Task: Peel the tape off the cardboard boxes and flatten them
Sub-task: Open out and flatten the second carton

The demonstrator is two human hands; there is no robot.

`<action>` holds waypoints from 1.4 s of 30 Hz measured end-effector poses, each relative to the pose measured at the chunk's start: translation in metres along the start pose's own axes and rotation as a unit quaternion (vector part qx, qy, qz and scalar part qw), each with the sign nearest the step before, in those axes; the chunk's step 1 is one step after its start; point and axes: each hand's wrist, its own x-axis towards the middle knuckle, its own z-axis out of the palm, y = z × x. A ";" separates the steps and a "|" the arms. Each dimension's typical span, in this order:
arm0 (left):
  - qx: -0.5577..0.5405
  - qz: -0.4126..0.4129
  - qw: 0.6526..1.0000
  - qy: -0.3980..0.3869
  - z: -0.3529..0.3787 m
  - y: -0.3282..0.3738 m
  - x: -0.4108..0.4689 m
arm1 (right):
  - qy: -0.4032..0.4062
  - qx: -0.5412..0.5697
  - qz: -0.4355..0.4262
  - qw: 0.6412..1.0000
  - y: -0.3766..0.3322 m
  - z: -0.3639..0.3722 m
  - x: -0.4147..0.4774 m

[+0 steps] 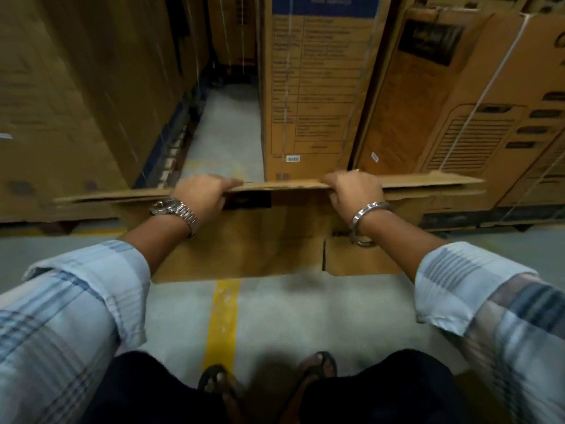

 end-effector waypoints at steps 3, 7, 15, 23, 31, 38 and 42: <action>-0.036 0.011 0.988 0.150 -0.003 -0.010 0.041 | 0.122 0.033 0.013 0.992 0.010 -0.002 0.044; -0.100 0.025 0.984 0.143 0.044 -0.019 0.095 | 0.058 -0.011 -0.006 0.998 0.028 0.045 0.097; -0.142 0.041 0.989 0.017 0.291 -0.014 0.170 | -0.101 0.020 -0.031 0.994 0.048 0.286 0.134; -0.224 0.038 0.944 -0.238 0.546 0.029 0.140 | -0.431 0.072 -0.023 0.899 0.033 0.543 0.076; -0.172 0.026 0.974 -0.148 0.631 0.029 0.199 | -0.305 0.052 0.001 0.951 0.050 0.635 0.112; -0.143 0.026 0.955 -0.260 0.654 0.038 0.222 | -0.414 0.013 0.027 0.910 0.063 0.671 0.135; -0.147 0.048 0.922 -0.354 0.667 0.038 0.214 | -0.516 0.092 0.059 0.849 0.069 0.675 0.123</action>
